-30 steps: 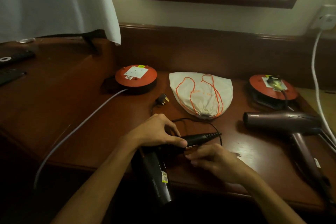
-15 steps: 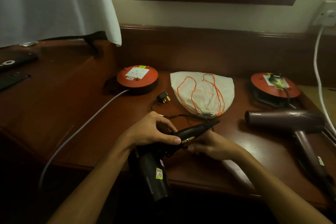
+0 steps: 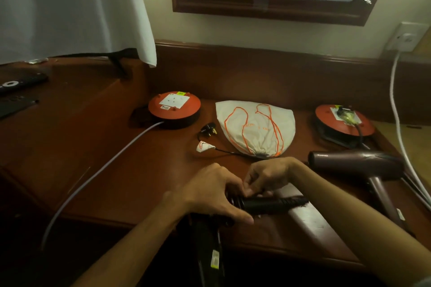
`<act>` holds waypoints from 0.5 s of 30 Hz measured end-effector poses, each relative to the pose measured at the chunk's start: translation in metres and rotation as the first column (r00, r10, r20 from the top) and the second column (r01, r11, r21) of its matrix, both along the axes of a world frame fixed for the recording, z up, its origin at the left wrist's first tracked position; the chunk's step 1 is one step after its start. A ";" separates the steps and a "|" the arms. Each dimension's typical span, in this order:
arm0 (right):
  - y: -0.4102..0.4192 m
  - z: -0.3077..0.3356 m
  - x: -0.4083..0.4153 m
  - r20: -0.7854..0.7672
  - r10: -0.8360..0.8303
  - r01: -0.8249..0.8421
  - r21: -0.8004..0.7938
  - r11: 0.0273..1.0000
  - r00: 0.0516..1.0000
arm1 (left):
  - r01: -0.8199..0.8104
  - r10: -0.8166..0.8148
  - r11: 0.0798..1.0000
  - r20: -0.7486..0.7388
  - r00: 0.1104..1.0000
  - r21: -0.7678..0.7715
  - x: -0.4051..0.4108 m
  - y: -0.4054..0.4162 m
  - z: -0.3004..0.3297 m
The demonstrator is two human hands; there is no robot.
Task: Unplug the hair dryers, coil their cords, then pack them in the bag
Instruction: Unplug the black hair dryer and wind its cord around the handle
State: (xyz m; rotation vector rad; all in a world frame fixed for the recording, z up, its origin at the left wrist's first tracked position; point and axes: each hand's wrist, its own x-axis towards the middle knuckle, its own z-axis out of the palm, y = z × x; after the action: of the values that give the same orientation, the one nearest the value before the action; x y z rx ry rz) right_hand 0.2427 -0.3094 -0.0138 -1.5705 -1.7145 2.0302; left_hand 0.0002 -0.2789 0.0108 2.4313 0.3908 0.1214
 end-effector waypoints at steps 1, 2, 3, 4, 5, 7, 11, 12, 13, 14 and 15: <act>0.002 0.002 0.000 -0.015 -0.044 0.043 -0.012 0.999 0.999 | 0.017 -0.015 0.998 -0.037 0.999 0.057 0.003 -0.002 -0.002; 0.005 0.007 -0.002 -0.018 -0.062 0.062 -0.004 0.998 0.998 | 0.014 -0.008 0.995 -0.062 0.998 0.094 0.005 -0.001 -0.003; 0.008 0.015 -0.004 -0.008 -0.066 0.066 0.026 0.997 0.998 | -0.005 0.014 0.994 -0.076 0.997 0.111 0.007 0.000 -0.003; 0.009 0.024 -0.007 0.010 -0.074 0.073 0.053 0.996 0.997 | -0.028 0.039 0.992 -0.093 0.995 0.125 0.009 0.002 -0.002; 0.009 0.033 -0.010 0.039 -0.095 0.091 0.088 0.992 0.995 | -0.046 0.063 0.988 -0.112 0.992 0.146 0.011 0.004 -0.002; 0.006 0.048 -0.022 0.128 -0.121 0.093 0.206 0.974 0.984 | -0.072 0.099 0.984 -0.164 0.981 0.163 0.015 0.010 -0.005; -0.010 0.065 -0.044 0.316 -0.181 0.028 0.434 0.900 0.931 | -0.125 0.138 0.990 -0.232 0.963 0.069 0.018 0.021 -0.010; -0.014 0.069 -0.048 0.344 -0.197 0.018 0.459 0.888 0.918 | -0.107 0.108 0.994 -0.221 0.969 0.018 0.019 0.022 -0.010; -0.018 0.072 -0.051 0.354 -0.206 0.018 0.468 0.884 0.912 | -0.070 0.062 0.997 -0.195 0.979 -0.035 0.018 0.022 -0.007; -0.022 0.075 -0.054 0.344 -0.204 0.027 0.455 0.890 0.916 | -0.035 0.022 0.997 -0.176 0.984 -0.071 0.017 0.022 -0.005; -0.025 0.078 -0.057 0.345 -0.192 0.023 0.438 0.899 0.919 | -0.012 -0.003 0.996 -0.161 0.987 -0.090 0.017 0.022 -0.004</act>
State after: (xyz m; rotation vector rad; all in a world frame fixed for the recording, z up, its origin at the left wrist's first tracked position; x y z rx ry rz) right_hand 0.1854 -0.3347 0.0646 -1.9240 -1.9602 1.2274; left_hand 0.0167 -0.2570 0.0070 2.3572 0.4639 -0.0900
